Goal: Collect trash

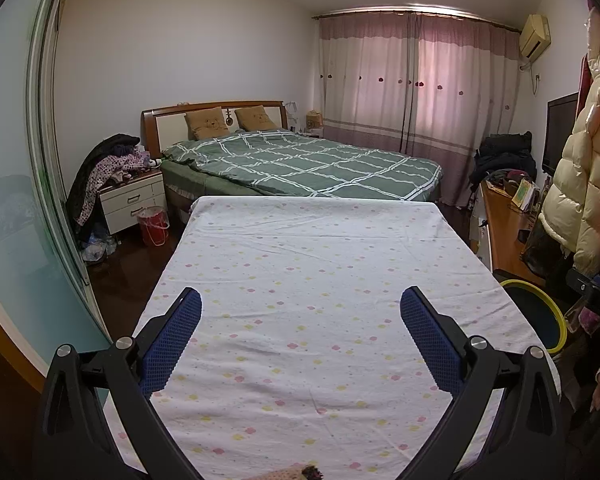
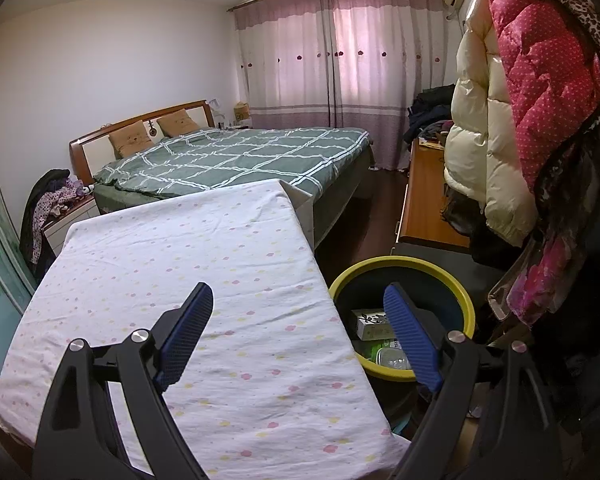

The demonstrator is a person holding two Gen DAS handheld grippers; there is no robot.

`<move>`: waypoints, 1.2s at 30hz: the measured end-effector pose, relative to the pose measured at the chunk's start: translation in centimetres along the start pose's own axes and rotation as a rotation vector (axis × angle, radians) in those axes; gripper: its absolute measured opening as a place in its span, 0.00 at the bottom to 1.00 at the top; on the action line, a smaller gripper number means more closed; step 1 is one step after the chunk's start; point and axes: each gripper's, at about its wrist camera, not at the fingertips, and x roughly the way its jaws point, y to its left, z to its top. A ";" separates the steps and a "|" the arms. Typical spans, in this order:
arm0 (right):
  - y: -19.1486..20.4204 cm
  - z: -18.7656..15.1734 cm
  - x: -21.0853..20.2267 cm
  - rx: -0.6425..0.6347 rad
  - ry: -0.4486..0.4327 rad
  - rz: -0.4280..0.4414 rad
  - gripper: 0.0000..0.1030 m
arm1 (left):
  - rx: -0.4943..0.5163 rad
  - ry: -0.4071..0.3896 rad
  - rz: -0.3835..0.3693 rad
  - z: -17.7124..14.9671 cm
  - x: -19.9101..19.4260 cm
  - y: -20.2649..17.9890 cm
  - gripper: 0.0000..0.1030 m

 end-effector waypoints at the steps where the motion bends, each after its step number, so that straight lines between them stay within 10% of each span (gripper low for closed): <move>1: 0.0 0.0 0.0 0.000 0.001 0.000 0.80 | 0.000 0.001 -0.001 0.0 0.0 0.0 0.95; 36: 0.0 -0.1 0.3 0.002 0.003 0.003 0.80 | -0.015 0.006 -0.028 -0.3 -0.1 -0.1 0.95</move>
